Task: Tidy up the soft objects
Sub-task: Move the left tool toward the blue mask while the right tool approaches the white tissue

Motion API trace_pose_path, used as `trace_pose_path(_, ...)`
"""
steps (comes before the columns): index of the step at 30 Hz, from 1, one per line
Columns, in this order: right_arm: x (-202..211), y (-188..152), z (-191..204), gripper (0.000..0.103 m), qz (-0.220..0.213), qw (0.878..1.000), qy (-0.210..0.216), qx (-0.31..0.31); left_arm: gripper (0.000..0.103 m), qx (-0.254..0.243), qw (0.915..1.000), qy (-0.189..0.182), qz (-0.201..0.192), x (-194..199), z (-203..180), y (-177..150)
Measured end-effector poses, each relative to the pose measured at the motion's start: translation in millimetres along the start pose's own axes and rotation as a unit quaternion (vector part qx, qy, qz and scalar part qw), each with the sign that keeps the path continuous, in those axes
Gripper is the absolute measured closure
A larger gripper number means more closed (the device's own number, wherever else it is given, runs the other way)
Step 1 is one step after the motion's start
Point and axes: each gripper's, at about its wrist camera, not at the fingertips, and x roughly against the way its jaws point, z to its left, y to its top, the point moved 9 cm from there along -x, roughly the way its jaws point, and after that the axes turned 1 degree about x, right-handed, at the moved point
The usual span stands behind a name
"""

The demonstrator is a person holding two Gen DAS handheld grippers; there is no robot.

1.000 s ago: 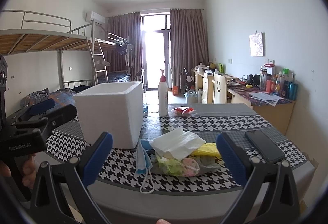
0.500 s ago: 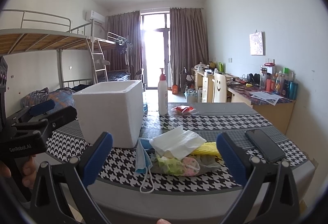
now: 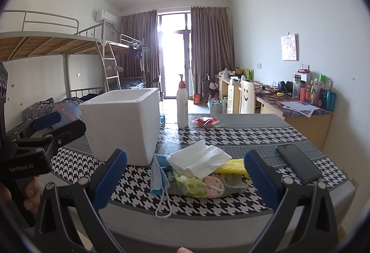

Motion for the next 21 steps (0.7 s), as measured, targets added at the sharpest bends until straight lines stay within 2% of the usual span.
trace_pose_path(21, -29, -17, -29, 0.001, 0.037, 0.999, -0.024, -0.015, 0.001, 0.010, 0.9976, -0.023, 0.065, -51, -15, -18)
